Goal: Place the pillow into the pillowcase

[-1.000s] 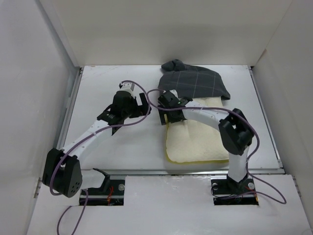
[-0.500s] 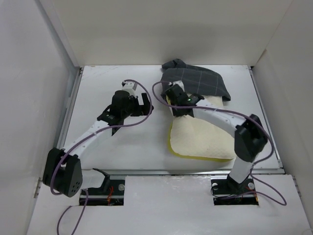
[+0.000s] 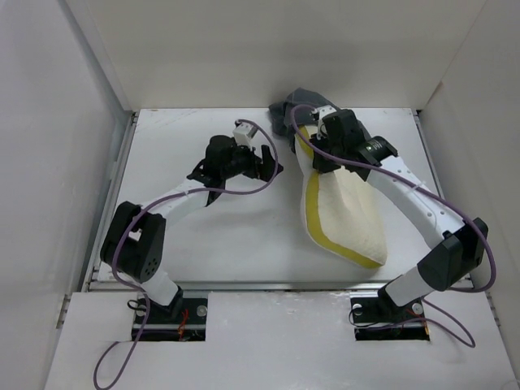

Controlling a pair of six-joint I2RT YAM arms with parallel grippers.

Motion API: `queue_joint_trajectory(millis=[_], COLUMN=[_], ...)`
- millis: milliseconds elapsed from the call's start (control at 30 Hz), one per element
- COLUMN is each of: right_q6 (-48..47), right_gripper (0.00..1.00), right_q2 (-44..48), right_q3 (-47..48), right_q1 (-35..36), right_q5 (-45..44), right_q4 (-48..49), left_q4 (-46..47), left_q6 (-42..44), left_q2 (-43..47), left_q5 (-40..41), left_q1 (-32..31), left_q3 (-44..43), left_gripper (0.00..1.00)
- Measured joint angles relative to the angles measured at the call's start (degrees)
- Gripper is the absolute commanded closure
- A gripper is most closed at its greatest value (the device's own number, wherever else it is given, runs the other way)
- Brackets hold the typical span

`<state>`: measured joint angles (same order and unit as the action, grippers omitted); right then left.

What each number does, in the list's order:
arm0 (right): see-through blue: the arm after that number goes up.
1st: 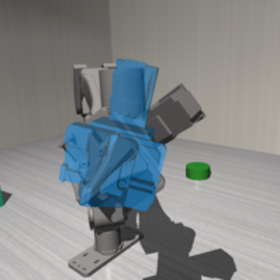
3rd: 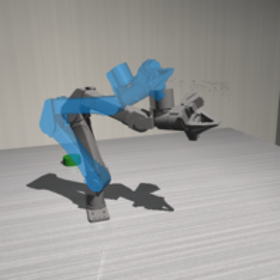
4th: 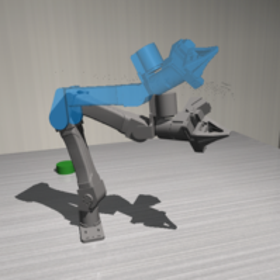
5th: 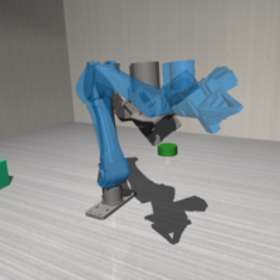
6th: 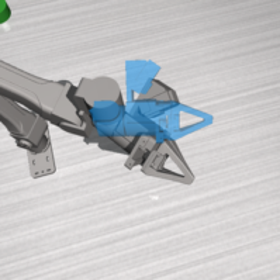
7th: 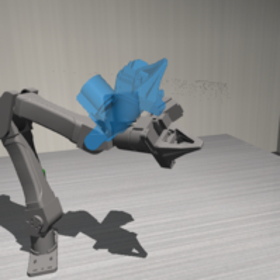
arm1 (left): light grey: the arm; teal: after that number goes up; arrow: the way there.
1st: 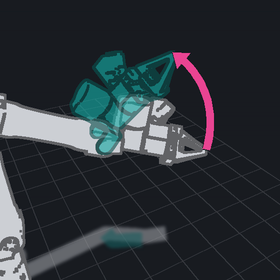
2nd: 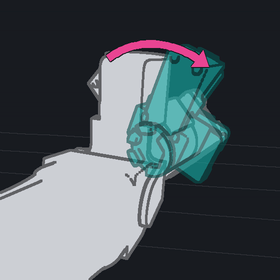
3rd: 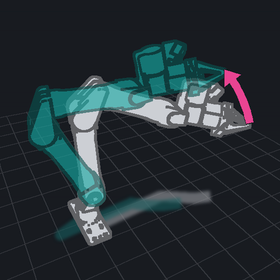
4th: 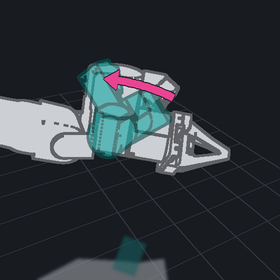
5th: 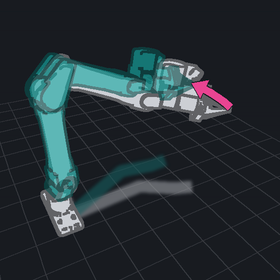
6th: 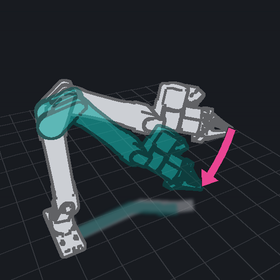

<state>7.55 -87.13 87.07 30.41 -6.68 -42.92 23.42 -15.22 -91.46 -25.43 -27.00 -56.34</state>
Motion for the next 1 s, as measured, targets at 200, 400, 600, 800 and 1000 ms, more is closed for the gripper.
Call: queue_joint_trajectory(millis=[200, 400, 600, 800, 1000], right_q6=[-2.3, -2.4, -2.4, -2.1, -1.1], right_gripper=[1.00, 1.00, 1.00, 1.00, 1.00], right_q2=[0.0, 0.0, 0.0, -0.1, -1.0], right_q3=[0.0, 0.3, 1.5, 1.6, 1.6], right_q1=[-1.5, -2.6, -3.2, -3.2, -3.4], right_q5=[5.9, 8.3, 9.7, 11.3, 11.9], right_q4=[-1.9, -2.0, -2.1, -1.7, -0.8], left_q4=[7.2, 9.5, 8.5, 7.5, 5.1], left_q6=[0.1, 0.1, 0.0, 0.2, 0.6], left_q2=[-3.5, -9.4, -12.5, -14.7, -15.8], left_q5=[-4.6, -9.2, -7.6, -5.6, -3.1], left_q1=[0.0, 0.0, -0.3, -1.1, -1.4], left_q3=[-6.7, -9.0, -10.7, -15.5, -17.8], left_gripper=[0.00, 0.00, 0.03, 0.10, 1.00])
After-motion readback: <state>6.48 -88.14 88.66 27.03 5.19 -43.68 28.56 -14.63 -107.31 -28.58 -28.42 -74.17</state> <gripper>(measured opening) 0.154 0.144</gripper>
